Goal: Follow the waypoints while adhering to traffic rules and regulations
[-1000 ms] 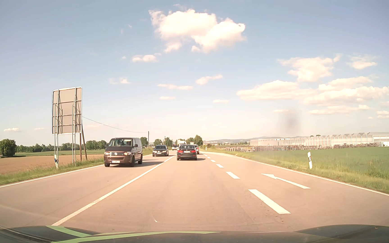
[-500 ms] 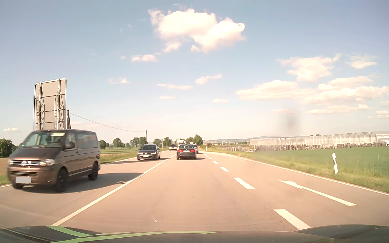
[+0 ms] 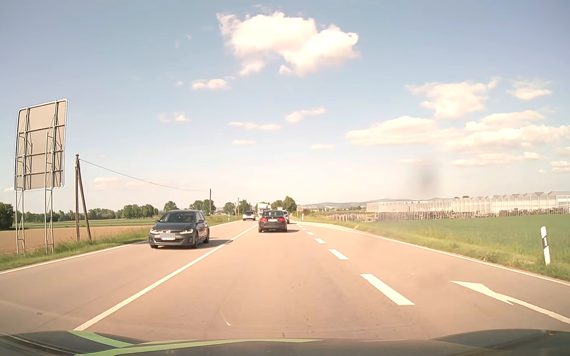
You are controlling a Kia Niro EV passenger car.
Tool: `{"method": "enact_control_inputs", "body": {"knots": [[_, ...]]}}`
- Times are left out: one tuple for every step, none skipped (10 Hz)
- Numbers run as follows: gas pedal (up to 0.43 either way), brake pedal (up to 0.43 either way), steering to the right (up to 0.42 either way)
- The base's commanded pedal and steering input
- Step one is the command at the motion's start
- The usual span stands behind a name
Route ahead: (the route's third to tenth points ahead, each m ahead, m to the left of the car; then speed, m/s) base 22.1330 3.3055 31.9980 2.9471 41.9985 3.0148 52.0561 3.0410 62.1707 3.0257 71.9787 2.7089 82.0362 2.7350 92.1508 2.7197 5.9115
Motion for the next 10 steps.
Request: {"method": "enact_control_inputs", "body": {"knots": [[0.067, 0.000, 0.000], [0.067, 0.000, 0.001], [0.067, 0.000, 0.001], [0.067, 0.000, 0.001], [0.067, 0.000, 0.001], [0.067, 0.000, 0.001], [0.067, 0.000, 0.001], [0.067, 0.000, 0.001], [0.067, 0.000, 0.001], [0.067, 0.000, 0.001]]}}
